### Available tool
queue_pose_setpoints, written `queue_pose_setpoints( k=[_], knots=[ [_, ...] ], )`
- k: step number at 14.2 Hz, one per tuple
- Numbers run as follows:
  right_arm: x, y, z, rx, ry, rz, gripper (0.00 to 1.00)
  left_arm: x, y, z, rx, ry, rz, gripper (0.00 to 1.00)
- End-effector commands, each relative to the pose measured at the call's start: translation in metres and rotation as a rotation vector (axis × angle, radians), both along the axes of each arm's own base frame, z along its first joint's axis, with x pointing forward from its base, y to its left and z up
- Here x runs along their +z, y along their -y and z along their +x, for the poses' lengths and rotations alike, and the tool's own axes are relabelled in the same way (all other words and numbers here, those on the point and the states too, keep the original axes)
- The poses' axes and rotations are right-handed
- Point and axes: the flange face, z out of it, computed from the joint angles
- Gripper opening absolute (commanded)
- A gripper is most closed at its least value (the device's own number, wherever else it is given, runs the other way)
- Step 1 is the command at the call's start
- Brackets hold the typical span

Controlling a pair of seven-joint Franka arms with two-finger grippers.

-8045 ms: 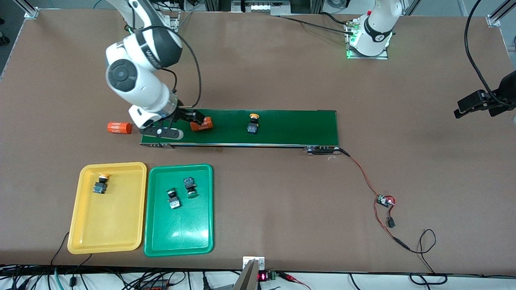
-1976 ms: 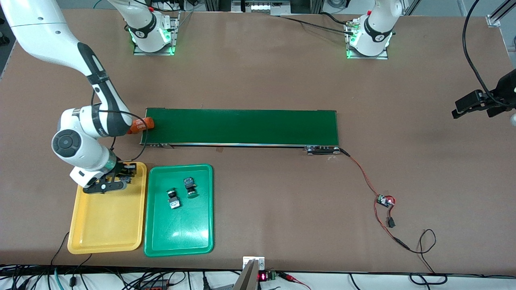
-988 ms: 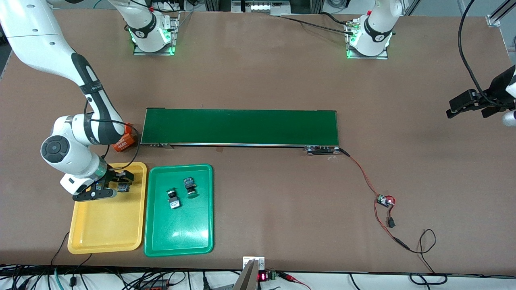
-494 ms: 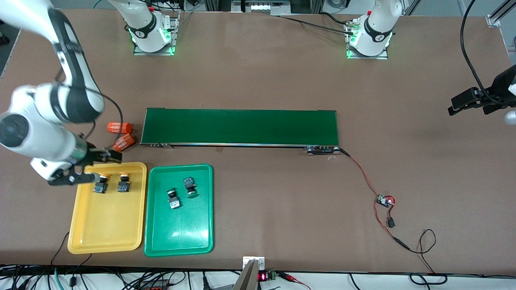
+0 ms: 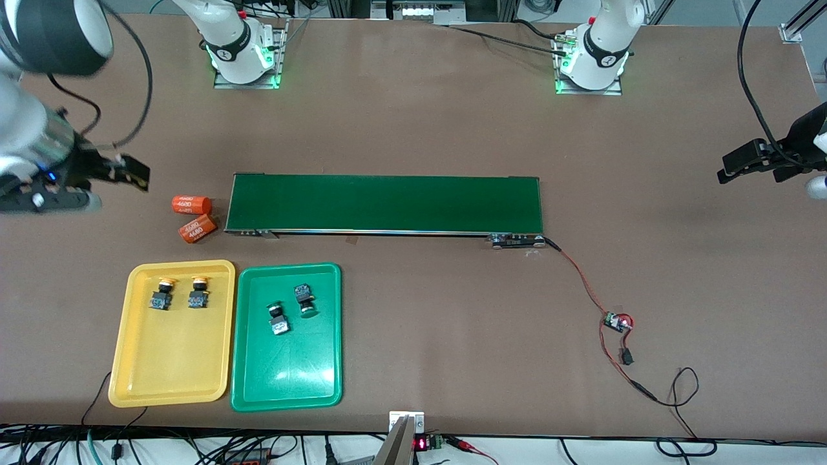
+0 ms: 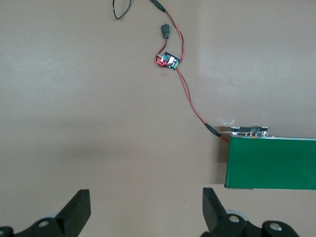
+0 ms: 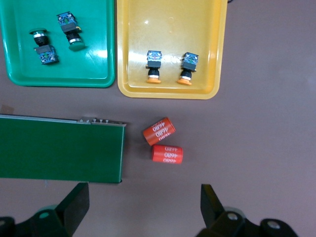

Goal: Sort buttons by color to trays

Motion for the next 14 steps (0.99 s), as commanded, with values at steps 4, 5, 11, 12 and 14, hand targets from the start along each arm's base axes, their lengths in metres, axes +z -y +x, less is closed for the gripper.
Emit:
queue_pose_setpoints(
  k=[4, 5, 11, 12, 14],
  knots=[
    [0.005, 0.059, -0.02, -0.125, -0.04, 0.11, 1.0, 0.003, -0.001, -0.003, 0.003, 0.025, 0.003, 1.0],
    [0.005, 0.069, -0.02, -0.117, -0.051, 0.122, 1.0, 0.004, 0.001, -0.002, 0.0, 0.027, 0.003, 1.0],
    [0.011, 0.06, -0.002, -0.098, -0.065, 0.119, 1.0, 0.005, 0.004, -0.004, -0.002, 0.029, 0.012, 1.0],
    [0.01, 0.059, -0.002, -0.095, -0.068, 0.116, 1.0, 0.007, 0.005, -0.005, -0.005, 0.028, 0.012, 1.0],
    [0.01, 0.059, -0.002, -0.095, -0.07, 0.116, 1.0, 0.006, 0.006, -0.005, -0.007, 0.026, 0.011, 1.0]
  ],
)
